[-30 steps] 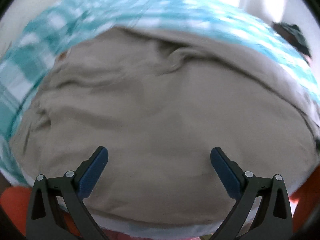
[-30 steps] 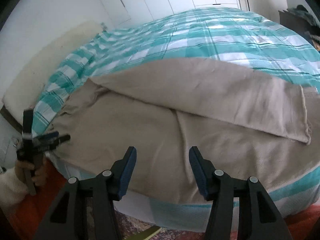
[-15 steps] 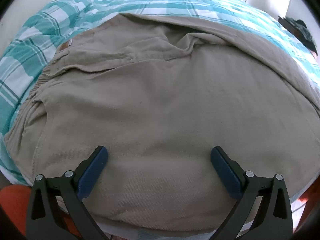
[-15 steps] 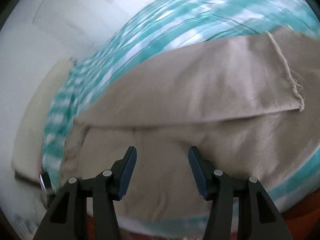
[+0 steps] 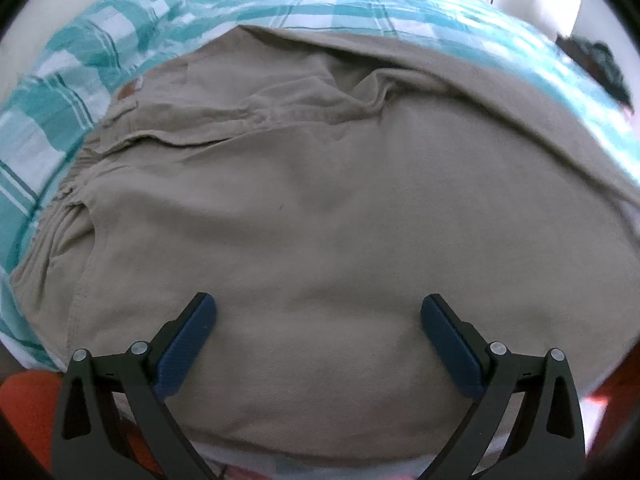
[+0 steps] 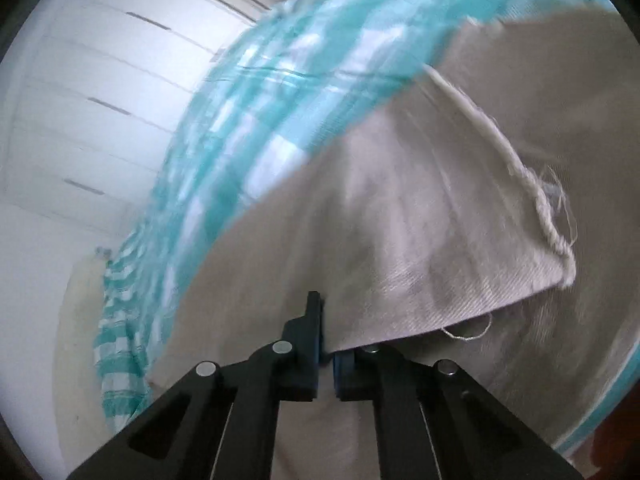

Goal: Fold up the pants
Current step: 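Fold the held hems toward the waistband with the right gripper while the left gripper pins the trousers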

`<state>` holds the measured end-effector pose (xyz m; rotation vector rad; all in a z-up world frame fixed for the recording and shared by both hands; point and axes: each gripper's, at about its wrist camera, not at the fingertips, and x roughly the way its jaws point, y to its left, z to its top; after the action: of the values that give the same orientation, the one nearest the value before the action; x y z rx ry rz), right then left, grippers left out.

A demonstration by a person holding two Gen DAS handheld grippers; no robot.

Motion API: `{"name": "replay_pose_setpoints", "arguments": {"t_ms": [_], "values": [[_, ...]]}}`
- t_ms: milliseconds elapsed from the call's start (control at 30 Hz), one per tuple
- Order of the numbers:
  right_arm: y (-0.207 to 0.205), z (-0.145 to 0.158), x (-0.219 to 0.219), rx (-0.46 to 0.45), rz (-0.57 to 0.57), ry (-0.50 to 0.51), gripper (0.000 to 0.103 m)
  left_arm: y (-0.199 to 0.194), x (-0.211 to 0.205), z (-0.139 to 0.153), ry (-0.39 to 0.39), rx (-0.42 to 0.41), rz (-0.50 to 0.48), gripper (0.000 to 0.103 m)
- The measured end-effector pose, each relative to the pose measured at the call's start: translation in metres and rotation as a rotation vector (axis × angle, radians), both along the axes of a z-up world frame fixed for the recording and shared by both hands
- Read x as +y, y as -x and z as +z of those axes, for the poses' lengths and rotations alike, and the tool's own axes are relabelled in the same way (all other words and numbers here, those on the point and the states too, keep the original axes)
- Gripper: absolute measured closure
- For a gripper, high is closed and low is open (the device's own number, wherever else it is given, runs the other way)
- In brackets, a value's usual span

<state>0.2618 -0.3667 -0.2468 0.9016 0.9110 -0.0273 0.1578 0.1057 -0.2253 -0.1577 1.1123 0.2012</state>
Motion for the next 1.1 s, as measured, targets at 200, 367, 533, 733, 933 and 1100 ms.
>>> {"name": "replay_pose_setpoints", "arguments": {"t_ms": [200, 367, 533, 733, 933, 1100], "values": [[0.011, 0.111, 0.013, -0.294, 0.248, 0.041, 0.100, -0.034, 0.046, 0.050, 0.354, -0.126, 0.058, 0.001], [0.051, 0.177, 0.024, -0.473, 0.424, 0.092, 0.099, -0.086, 0.083, 0.061, 0.570, -0.171, 0.126, 0.001], [0.083, 0.200, 0.021, -0.544, 0.501, 0.088, 0.100, -0.119, 0.116, 0.042, 0.656, -0.148, 0.274, 0.002], [0.117, 0.208, -0.003, -0.592, 0.633, 0.082, 0.100, -0.129, 0.116, 0.036, 0.679, -0.102, 0.241, 0.099], [0.035, 0.157, -0.036, -0.264, 0.537, 0.232, 0.099, -0.121, 0.092, 0.081, 0.675, -0.192, 0.234, 0.100], [-0.013, 0.186, -0.045, -0.410, 0.505, 0.276, 0.099, -0.064, 0.067, 0.150, 0.520, -0.338, 0.133, 0.097]]}}
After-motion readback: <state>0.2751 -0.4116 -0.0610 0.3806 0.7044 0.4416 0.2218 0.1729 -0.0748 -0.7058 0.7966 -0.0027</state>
